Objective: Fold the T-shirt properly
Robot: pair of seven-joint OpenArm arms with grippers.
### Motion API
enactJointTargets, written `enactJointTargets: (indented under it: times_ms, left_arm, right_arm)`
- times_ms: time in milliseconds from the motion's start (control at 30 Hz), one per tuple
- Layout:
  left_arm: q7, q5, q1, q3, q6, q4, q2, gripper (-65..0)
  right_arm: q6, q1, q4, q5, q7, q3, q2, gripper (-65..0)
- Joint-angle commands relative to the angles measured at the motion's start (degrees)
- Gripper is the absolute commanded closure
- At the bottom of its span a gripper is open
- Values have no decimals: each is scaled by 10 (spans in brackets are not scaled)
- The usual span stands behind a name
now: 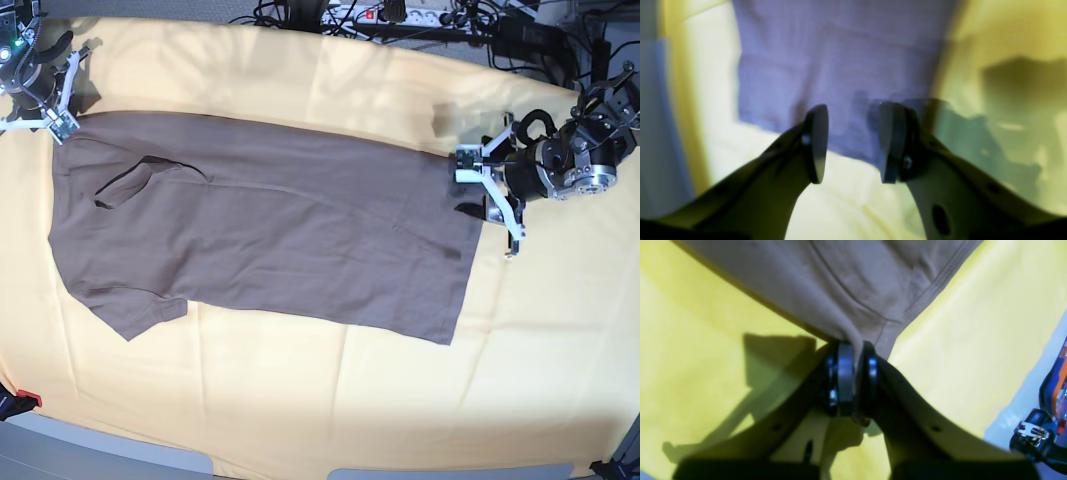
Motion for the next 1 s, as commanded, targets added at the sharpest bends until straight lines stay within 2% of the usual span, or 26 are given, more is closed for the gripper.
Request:
enactJointTargets:
  times_ms: [0,67,200,267,367,467,567,667,833,967]
  left_arm:
    - [-6,-10,-9,-8,-18,6,-11,-251]
    - [-6,-12,-6,-8,-52,6,-11,-279]
    - [-6,-6,0,-8,-63,6,-11,-316]
    - [-6,10,0,-8,-63,1,-11,-316]
    - [-9,13,0,-7,-66,-24,-11,-316]
    - [-47,52,0,-5,-75,-61,-9,-316]
    - [-82,80,0,-5,-56,-89,-8,-315]
    - [-86,82,0,-5,-56,-105,2,-315]
    - [-94,82,0,-5,-56,-127,31,-312]
    - [-94,82,-7,-5,-56,-126,36,-289]
  right_arm:
    - [-6,0,9,0,5,7,10,-60]
    - [-6,0,9,0,5,7,10,-85]
    - [-6,0,9,2,5,7,10,-219]
    - [-6,0,9,2,5,7,10,-257]
    - [-6,0,9,2,4,7,10,-257]
    - [-6,0,9,2,5,7,10,-257]
    - [-6,0,9,12,6,7,10,-257]
    - [-6,0,9,32,6,7,9,-257]
    - [-6,0,9,31,6,7,8,-257]
    - [-5,0,9,30,4,7,8,-257]
